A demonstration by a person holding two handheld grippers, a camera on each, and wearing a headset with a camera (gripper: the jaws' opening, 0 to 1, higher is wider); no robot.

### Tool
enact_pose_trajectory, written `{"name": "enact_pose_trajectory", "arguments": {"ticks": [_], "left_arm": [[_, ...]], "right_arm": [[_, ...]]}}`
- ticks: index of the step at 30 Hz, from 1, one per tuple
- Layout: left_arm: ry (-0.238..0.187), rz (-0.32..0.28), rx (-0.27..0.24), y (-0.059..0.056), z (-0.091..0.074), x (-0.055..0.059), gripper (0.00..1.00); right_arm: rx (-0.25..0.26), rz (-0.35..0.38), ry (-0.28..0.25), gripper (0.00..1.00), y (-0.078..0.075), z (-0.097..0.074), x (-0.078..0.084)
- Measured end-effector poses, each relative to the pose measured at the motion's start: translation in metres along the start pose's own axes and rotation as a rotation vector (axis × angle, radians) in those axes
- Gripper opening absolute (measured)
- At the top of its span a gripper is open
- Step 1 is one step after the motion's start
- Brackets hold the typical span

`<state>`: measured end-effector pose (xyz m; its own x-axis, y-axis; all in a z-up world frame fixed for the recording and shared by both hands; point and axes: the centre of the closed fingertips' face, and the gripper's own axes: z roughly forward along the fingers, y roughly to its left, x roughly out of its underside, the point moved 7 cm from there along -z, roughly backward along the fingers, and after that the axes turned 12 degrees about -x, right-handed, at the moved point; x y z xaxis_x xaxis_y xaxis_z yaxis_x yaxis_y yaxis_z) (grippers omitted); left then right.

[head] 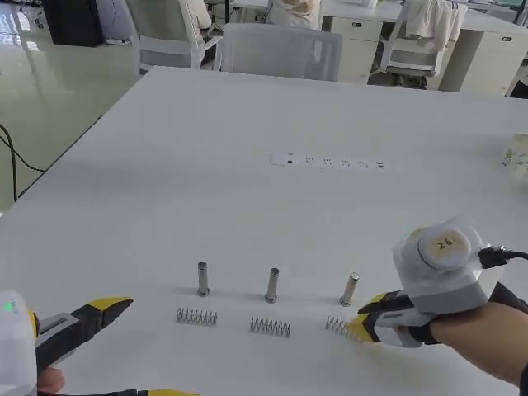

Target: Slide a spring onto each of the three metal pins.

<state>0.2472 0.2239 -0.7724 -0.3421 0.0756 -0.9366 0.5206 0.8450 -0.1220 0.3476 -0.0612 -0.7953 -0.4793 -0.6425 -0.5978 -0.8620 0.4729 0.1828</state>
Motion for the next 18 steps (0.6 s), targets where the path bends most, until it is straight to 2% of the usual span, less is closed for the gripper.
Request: {"name": "enact_pose_trajectory", "arguments": {"ticks": [11,18], "left_arm": [[-0.001,-0.003,-0.002,0.0003,-0.0007,0.0008,0.94],[0.000,-0.003,0.000,0.0002,-0.0004,0.0007,0.94]], "right_arm": [[-0.026,-0.041,0.072,0.11,0.0058,0.0067,0.0056],[-0.033,-0.036,0.093,0.09,0.0049,0.0087,0.0100]]}}
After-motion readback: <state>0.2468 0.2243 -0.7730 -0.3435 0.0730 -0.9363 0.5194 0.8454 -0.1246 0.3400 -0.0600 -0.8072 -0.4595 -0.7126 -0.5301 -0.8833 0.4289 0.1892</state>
